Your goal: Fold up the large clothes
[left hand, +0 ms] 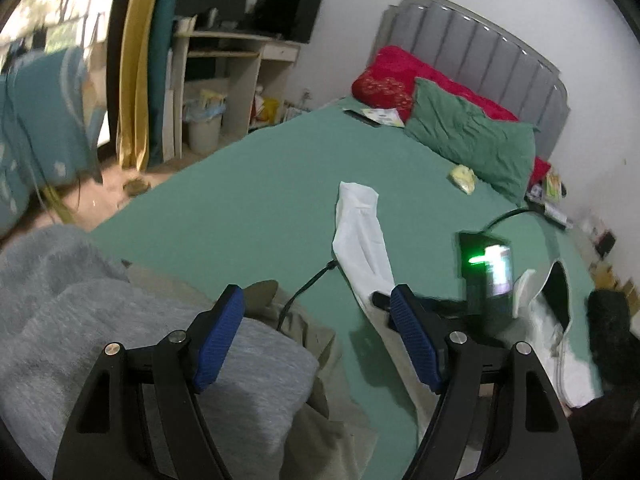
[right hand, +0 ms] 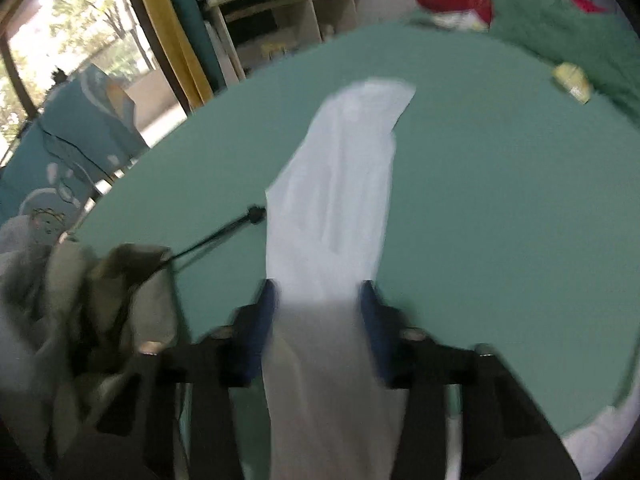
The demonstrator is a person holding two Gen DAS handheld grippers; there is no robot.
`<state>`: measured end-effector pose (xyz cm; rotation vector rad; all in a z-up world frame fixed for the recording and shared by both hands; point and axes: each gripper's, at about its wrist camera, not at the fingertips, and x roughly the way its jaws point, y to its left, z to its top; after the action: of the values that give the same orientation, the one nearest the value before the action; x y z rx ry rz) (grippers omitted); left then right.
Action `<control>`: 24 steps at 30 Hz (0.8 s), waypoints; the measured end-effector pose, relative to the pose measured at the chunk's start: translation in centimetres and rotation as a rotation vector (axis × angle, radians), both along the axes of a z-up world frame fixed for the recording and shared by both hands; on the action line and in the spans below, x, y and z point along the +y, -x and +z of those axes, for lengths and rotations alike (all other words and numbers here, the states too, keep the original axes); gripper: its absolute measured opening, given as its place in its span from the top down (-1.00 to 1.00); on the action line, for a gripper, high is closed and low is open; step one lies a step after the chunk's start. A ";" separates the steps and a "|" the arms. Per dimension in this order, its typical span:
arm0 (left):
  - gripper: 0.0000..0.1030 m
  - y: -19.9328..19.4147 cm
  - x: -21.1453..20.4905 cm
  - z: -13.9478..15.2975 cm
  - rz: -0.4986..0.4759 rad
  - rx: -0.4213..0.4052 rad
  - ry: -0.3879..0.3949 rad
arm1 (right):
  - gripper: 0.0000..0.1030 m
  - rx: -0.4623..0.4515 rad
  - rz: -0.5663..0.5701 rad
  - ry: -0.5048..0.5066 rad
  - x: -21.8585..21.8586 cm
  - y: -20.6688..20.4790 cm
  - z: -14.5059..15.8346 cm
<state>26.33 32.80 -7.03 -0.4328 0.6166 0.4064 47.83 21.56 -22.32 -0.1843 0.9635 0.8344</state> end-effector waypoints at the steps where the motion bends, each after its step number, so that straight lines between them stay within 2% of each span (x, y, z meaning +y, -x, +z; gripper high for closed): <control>1: -0.53 0.0 0.3 -0.1 0.001 -0.001 0.018 | 0.96 -0.005 -0.016 0.013 0.0 0.0 -0.2; 3: -0.53 -0.2 0.3 -0.3 0.000 0.005 0.026 | 0.96 -0.013 -0.064 0.002 -1.3 -0.1 0.3; 7: -0.53 -0.6 -0.3 -0.4 -0.024 0.016 0.022 | 0.96 -0.083 -0.187 0.019 -8.3 0.3 2.2; 10: -0.53 -0.9 -1.3 -0.6 -0.039 0.021 0.025 | 0.96 -0.110 -0.282 0.086 -15.2 0.9 2.5; 14: -0.53 -1.1 -2.9 -0.8 -0.071 0.033 0.016 | 0.87 -0.053 -0.348 0.209 -22.8 1.4 1.2; 15: -0.53 -1.1 -3.2 -0.9 -0.076 0.039 0.012 | 0.54 -0.047 -0.360 0.236 -23.8 1.6 1.2; 16: -0.53 -1.2 -3.6 -1.0 -0.082 0.048 0.010 | 0.05 -0.067 -0.371 0.246 -24.7 1.9 1.7; 18: -0.53 -1.4 -3.9 -1.3 -0.086 0.064 0.002 | -0.20 -0.137 -0.372 0.231 -25.0 2.5 3.2; 20: -0.53 -1.6 -3.9 -1.5 -0.079 0.074 -0.006 | -0.22 -0.205 -0.329 0.190 -23.0 2.9 5.1; 24: -0.53 -1.7 -3.3 -1.7 -0.063 0.079 0.000 | -0.22 -0.276 -0.154 0.148 -14.8 3.3 5.5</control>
<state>27.99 29.49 -8.70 -0.3975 0.7054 0.3653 44.53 6.73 -16.80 -0.3397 0.7681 0.5788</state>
